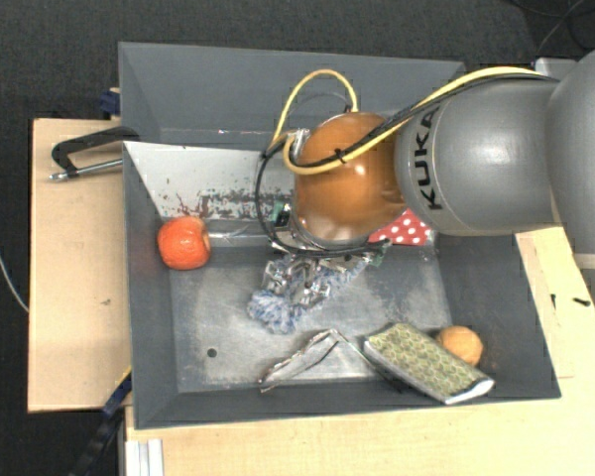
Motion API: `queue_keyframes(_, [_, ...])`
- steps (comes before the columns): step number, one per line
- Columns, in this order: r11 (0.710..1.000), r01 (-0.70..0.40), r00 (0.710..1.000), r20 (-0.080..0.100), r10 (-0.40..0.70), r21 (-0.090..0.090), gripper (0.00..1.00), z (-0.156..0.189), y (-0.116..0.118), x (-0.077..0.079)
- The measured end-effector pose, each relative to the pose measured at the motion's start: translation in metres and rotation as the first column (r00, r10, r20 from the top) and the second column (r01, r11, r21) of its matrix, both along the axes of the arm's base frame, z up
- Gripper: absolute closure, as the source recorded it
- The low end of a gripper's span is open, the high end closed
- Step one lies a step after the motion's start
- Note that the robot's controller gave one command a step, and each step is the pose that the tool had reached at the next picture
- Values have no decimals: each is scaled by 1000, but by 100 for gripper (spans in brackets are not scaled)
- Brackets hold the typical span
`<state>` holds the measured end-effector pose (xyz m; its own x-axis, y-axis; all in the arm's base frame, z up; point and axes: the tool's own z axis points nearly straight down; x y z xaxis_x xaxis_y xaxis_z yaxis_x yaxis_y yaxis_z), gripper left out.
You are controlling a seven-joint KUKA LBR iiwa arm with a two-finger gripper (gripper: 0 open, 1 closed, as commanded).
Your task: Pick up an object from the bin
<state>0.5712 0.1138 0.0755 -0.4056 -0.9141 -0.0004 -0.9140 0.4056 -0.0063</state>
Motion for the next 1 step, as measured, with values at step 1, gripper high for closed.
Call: queue_keyframes(1, [1000, 0, 1000, -2, 0, 1, 100, 3, 0, -1])
